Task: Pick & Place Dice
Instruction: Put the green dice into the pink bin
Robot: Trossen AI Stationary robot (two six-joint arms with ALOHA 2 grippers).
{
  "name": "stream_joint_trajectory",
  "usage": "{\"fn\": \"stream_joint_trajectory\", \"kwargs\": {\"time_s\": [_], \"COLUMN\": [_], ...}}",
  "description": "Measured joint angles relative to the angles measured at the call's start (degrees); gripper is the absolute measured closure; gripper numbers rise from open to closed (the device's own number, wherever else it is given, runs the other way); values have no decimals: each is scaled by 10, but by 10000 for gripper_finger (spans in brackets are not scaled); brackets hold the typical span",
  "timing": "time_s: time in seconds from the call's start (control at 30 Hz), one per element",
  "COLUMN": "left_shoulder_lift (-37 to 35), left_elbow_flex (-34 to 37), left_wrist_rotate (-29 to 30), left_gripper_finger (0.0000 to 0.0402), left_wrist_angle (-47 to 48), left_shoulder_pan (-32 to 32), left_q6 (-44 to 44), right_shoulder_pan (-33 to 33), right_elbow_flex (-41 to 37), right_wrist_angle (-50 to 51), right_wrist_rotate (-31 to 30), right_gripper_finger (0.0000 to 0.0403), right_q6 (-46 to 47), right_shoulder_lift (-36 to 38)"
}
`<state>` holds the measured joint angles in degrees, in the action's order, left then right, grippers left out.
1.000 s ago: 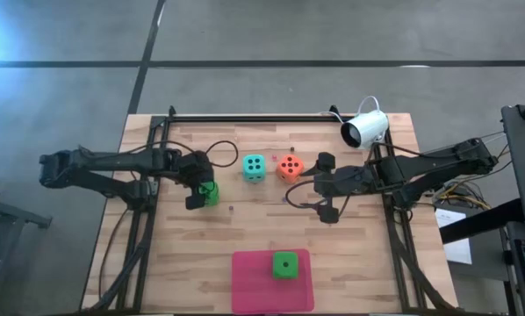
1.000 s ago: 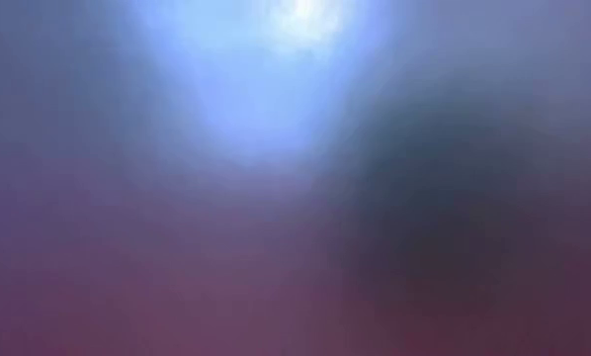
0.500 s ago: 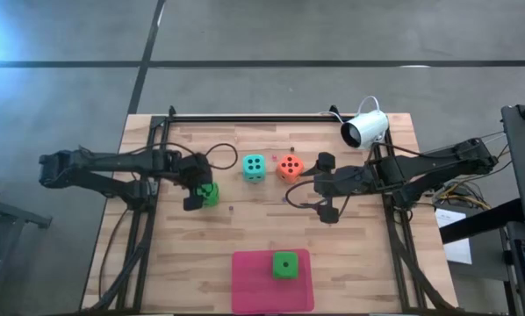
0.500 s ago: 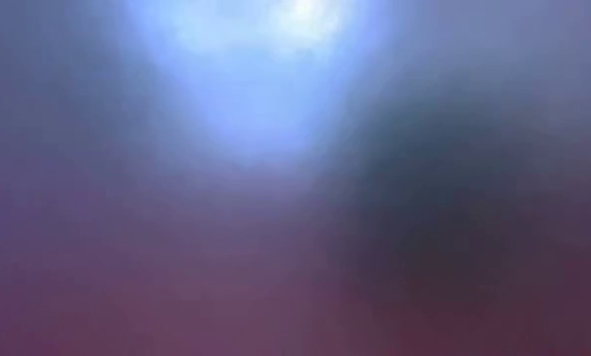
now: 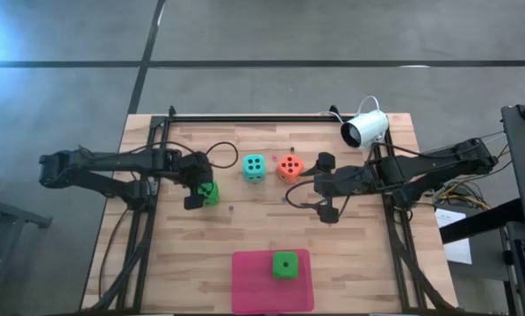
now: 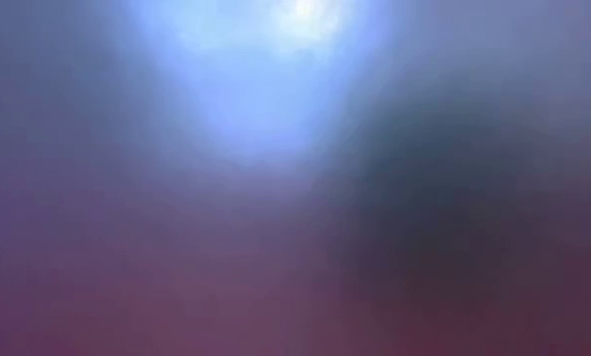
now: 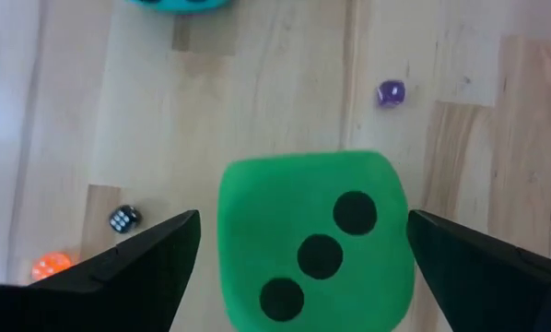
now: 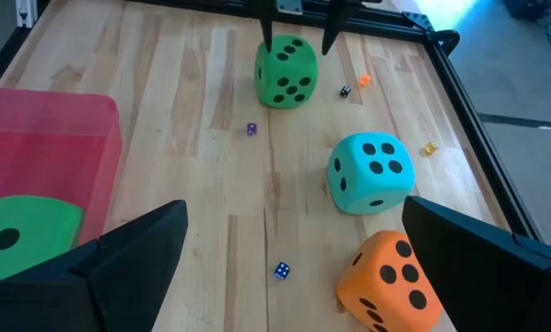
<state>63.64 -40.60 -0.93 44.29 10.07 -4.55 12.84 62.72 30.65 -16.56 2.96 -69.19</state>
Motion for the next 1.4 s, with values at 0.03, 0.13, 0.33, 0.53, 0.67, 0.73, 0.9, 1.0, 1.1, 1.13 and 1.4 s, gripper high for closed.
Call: {"fn": "stream_joint_trajectory", "kwargs": {"time_s": [0.03, 0.13, 0.33, 0.53, 0.67, 0.73, 0.9, 1.0, 1.1, 1.13, 1.4], "left_shoulder_lift": [0, 0, 0, 0, 9, 21, 59, 75, 79, 78, 41], "left_elbow_flex": [-3, -3, -3, -3, -3, -3, -6, -8, -8, -9, -46], "left_wrist_rotate": [0, -2, -4, 1, 2, 2, -21, -27, -27, -26, 2], "left_gripper_finger": [14, 16, 13, 9, 12, 14, 16, 13, 9, 8, 3], "left_wrist_angle": [4, 12, 12, 22, 22, 21, 10, 9, 9, 10, 62], "left_shoulder_pan": [0, -4, -6, -6, -7, -7, -7, -7, -7, -7, -11], "left_q6": [0, 1, 45, 51, 51, 53, 57, 57, 51, 49, 43], "right_shoulder_pan": [0, 0, 0, 0, 0, 0, 0, 0, 0, 0, 0], "right_elbow_flex": [0, 0, 0, 0, 0, 0, 0, 0, 0, 0, 0], "right_wrist_angle": [0, 0, 0, 0, 0, 0, 0, 0, 0, 0, 0], "right_wrist_rotate": [0, 0, 0, 0, 0, 0, 0, 0, 0, 0, 0], "right_gripper_finger": [3, 3, 3, 3, 3, 3, 3, 3, 3, 3, 3], "right_q6": [0, 0, 0, 0, 0, 0, 0, 0, 0, 0, 0], "right_shoulder_lift": [0, 0, 0, 0, 0, 0, 0, 0, 0, 0, 0]}}
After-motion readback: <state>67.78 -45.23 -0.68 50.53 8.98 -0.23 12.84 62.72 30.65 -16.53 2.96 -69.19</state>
